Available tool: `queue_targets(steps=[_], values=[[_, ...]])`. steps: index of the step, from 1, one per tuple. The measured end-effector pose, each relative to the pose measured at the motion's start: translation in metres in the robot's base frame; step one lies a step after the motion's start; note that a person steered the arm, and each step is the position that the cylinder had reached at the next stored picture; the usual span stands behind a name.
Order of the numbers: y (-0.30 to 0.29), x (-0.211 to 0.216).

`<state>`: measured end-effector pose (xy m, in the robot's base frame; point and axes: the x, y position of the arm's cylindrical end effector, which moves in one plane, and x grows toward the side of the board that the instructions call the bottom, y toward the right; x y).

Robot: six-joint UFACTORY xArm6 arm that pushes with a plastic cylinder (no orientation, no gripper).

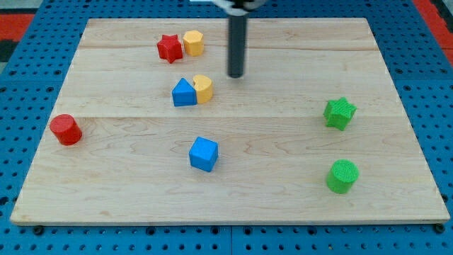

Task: Place the arm on top left corner of the board

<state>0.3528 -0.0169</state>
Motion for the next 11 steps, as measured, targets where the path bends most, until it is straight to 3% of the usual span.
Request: queue_targets(steps=[1, 3, 7, 8, 10, 11], values=[[0.006, 0.038], [0.094, 0.051], [0.106, -0.069], [0.096, -0.110], [-0.060, -0.161], [-0.098, -0.161]])
